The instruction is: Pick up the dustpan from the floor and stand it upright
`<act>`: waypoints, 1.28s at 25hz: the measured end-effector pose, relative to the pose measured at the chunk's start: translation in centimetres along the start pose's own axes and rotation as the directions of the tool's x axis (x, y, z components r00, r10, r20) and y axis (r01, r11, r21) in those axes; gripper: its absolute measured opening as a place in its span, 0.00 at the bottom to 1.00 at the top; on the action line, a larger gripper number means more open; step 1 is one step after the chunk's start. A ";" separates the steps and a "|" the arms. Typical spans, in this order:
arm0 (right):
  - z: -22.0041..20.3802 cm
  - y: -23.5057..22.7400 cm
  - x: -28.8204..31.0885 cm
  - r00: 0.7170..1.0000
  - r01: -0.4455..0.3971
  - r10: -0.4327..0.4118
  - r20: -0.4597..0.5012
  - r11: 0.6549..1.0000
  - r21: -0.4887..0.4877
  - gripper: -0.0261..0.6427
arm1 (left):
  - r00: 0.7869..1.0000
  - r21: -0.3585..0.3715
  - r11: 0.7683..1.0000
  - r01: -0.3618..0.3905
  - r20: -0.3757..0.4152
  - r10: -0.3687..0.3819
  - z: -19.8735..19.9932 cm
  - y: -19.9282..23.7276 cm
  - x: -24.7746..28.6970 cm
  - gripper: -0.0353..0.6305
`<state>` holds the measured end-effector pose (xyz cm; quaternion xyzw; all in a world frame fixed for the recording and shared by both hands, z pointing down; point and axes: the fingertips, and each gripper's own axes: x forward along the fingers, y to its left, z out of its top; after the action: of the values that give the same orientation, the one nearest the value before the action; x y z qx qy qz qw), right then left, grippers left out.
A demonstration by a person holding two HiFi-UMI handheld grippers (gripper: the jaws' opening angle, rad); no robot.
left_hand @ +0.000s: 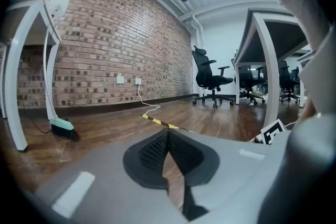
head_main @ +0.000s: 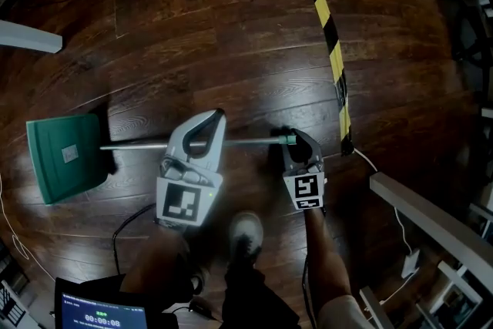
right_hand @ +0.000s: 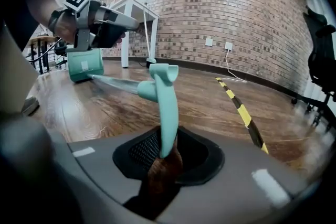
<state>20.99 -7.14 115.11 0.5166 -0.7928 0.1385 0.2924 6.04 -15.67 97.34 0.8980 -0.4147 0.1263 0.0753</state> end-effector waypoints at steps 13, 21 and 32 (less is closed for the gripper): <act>14.5 -4.7 -12.1 0.994 0.113 -0.112 0.008 0.992 -0.049 0.17 | 0.999 -0.031 0.999 -0.044 0.015 0.045 14.0 1.1 -5.7 0.05; 26.3 -7.2 -19.0 0.985 0.168 -0.172 -0.011 0.970 -0.178 0.18 | 0.997 -0.048 0.997 -0.066 0.033 0.068 25.5 2.4 -10.0 0.05; 40.6 -2.3 -22.4 0.993 0.071 -0.097 -0.066 0.944 -0.321 0.22 | 0.986 -0.060 0.986 -0.154 0.053 0.157 38.2 8.3 -17.2 0.05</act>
<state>16.69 -12.78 69.21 0.4899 -0.7695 0.0169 0.4094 -4.76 -17.70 56.04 0.8637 -0.4889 0.0941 0.0781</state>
